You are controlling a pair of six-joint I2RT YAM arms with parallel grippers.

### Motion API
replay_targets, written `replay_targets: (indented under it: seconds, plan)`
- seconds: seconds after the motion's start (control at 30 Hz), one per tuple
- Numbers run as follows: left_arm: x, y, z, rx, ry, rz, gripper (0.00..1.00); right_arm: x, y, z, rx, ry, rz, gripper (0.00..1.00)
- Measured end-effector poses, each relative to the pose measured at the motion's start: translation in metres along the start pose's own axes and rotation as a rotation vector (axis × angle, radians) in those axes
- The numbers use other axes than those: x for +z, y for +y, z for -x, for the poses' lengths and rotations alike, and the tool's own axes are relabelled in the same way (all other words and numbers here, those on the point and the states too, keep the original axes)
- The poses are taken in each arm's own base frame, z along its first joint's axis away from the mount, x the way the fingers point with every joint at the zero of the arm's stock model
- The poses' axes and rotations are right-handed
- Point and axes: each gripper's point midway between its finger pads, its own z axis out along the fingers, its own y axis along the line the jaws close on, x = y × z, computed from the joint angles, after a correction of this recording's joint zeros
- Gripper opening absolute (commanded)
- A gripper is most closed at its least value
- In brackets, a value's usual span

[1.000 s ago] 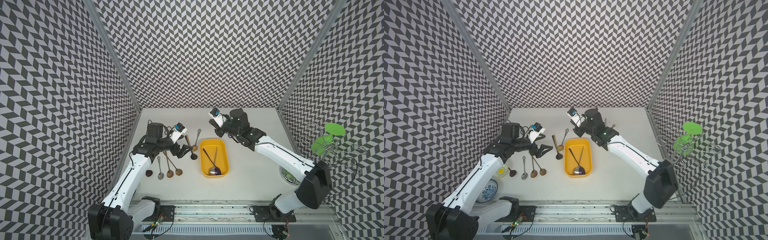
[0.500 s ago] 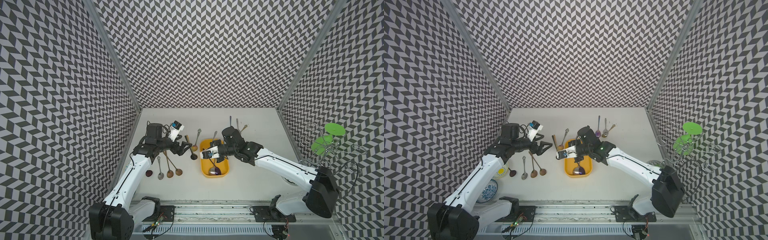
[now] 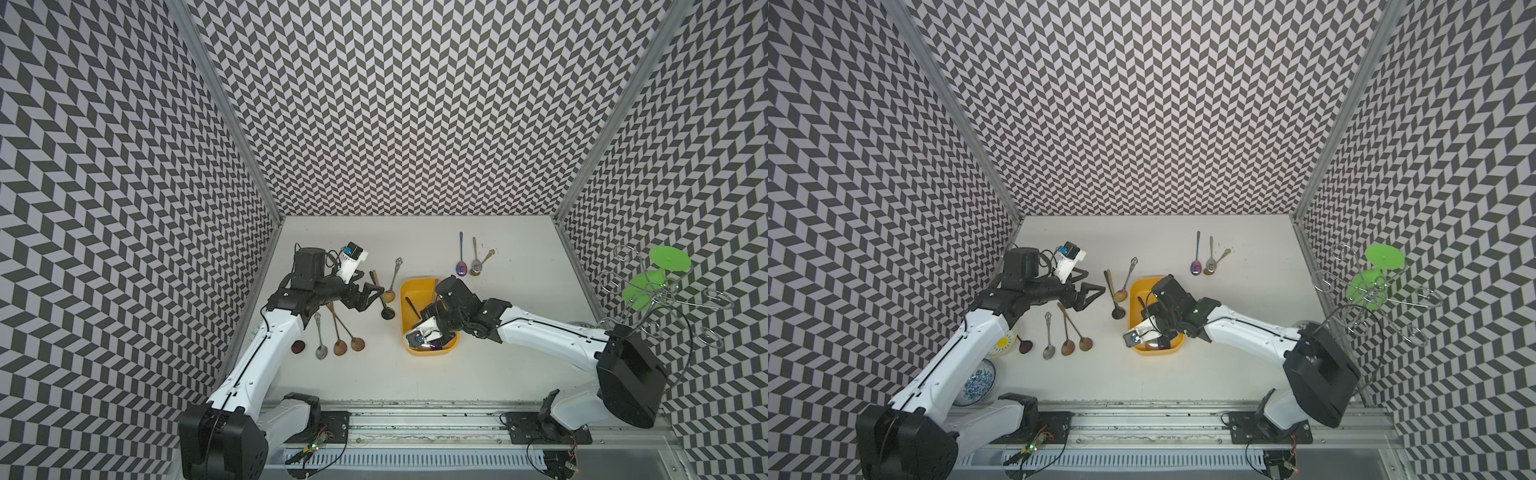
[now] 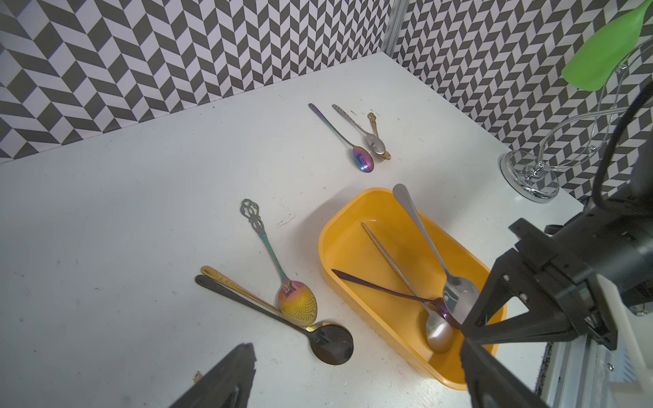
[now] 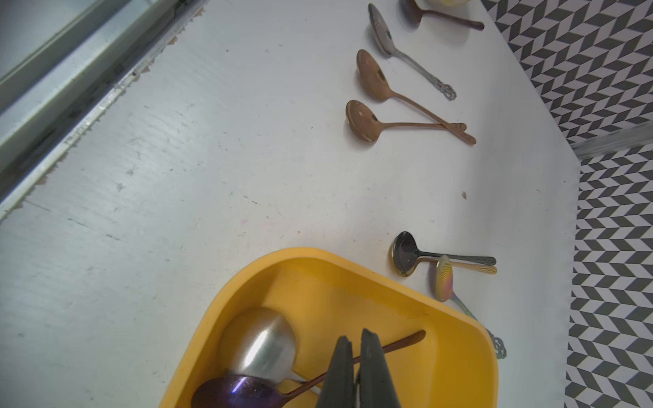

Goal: Put the spoon into the storage box
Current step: Place the spoon in the storage box.

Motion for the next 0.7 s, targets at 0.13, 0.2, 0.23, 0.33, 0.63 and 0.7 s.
replay_targets:
  seconds: [0.13,0.2,0.23,0.33,0.63,0.7]
  plan:
    - [0.001,0.0,-0.002,-0.003,0.002,0.0,0.95,0.009,0.011,-0.002,-0.008,0.004,0.019,0.19]
    - [0.001,0.0,-0.003,-0.006,0.004,-0.001,0.95,0.012,0.013,-0.002,-0.009,0.007,0.022,0.42]
    - [0.001,0.0,-0.003,-0.007,0.005,-0.001,0.95,0.012,0.012,-0.002,-0.013,0.009,0.019,0.5]
    - [0.001,0.0,-0.003,-0.008,0.005,-0.001,0.95,0.013,0.008,-0.002,-0.016,0.017,-0.001,0.67]
    - [0.003,0.001,-0.004,-0.017,0.007,-0.002,0.94,-0.015,-0.02,0.0,-0.001,0.086,-0.11,0.76]
    - [0.006,0.002,-0.006,-0.026,0.014,-0.003,0.94,-0.028,-0.031,0.004,0.01,0.093,-0.161,0.78]
